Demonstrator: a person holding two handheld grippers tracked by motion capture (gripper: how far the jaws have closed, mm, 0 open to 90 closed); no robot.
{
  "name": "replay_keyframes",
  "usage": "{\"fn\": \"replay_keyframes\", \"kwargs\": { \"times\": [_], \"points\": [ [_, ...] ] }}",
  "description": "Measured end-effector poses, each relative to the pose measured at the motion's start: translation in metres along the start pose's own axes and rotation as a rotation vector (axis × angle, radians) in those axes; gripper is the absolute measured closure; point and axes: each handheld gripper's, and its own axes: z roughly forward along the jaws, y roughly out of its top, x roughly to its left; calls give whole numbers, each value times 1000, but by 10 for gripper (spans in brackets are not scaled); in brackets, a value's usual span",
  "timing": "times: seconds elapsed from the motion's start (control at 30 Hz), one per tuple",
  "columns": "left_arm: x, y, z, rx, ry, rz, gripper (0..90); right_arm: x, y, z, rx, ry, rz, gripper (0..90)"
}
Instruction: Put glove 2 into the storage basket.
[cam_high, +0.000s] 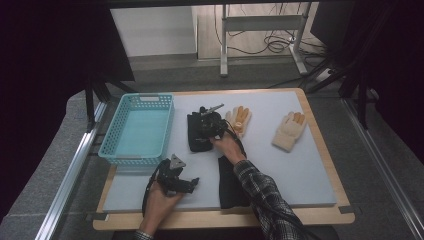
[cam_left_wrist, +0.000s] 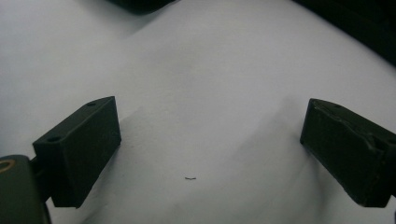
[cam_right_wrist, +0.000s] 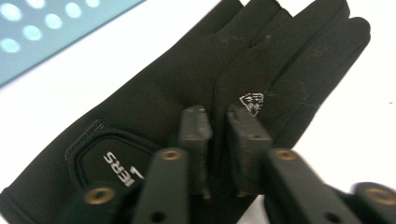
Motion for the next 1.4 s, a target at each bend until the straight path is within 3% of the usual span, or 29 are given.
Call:
{"fn": "replay_keyframes", "kwargs": {
  "times": [0.17, 0.43, 1.03, 1.4],
  "points": [
    [0, 0, 0, 0, 0, 0, 56, -2, 3, 0, 16, 8, 28, 872],
    [0, 0, 0, 1, -1, 0, 56, -1, 7, -12, 10, -8, 35, 877],
    [0, 0, 0, 3, 0, 4, 56, 6, 11, -89, -97, 47, 47, 876],
    [0, 0, 0, 2, 1, 5, 56, 21, -22, -143, -118, 67, 27, 876]
  ]
}}
